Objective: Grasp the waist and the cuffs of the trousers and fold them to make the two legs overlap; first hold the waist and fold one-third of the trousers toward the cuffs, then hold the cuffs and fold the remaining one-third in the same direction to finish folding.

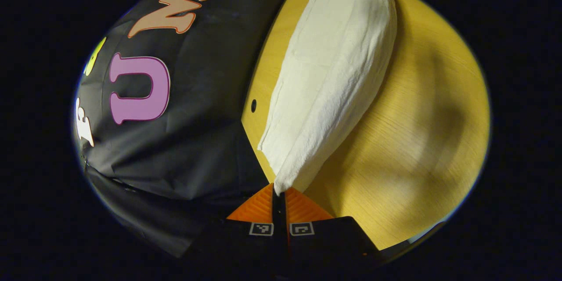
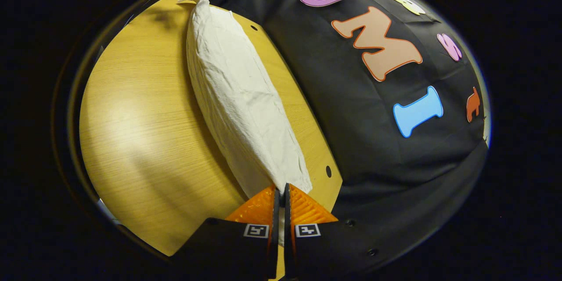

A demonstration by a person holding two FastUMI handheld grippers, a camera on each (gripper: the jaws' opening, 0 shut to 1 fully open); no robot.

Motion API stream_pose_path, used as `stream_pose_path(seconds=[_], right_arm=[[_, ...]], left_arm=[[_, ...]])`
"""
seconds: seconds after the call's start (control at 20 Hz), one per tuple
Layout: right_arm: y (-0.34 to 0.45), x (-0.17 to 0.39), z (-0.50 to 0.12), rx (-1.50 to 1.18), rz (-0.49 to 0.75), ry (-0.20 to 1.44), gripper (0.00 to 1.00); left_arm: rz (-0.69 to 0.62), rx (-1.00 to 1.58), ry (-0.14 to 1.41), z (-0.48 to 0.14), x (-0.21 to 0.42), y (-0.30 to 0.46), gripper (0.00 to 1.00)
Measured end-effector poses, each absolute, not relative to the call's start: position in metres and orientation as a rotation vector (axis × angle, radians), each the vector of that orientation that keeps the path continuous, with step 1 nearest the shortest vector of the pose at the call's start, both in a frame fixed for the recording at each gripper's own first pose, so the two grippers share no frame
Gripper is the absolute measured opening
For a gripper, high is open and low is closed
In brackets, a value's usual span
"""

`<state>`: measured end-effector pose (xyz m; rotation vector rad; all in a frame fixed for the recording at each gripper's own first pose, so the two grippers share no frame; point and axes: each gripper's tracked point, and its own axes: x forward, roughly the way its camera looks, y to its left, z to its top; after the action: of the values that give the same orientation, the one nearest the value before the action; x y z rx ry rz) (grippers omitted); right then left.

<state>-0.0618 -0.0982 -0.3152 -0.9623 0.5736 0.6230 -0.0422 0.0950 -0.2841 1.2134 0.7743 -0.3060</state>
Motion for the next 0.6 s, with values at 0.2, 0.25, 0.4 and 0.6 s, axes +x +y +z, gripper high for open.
stream_pose_path(seconds=[0.2,0.25,0.4,0.6], right_arm=[[-0.092,-0.032,-0.305,-0.917,0.545,0.571,0.06],[-0.091,-0.023,-0.302,-0.910,0.524,0.568,0.06],[-0.086,0.003,-0.299,-0.882,0.443,0.579,0.08],[-0.074,0.043,-0.301,-0.837,0.357,0.597,0.06]], left_arm=[[-0.279,1.212,0.731,-0.259,-0.010,0.093,0.00],[-0.276,1.202,0.713,-0.255,0.000,0.091,0.00],[-0.262,1.161,0.670,-0.246,0.035,0.089,0.00],[-0.258,1.096,0.644,-0.247,0.078,0.084,0.00]])
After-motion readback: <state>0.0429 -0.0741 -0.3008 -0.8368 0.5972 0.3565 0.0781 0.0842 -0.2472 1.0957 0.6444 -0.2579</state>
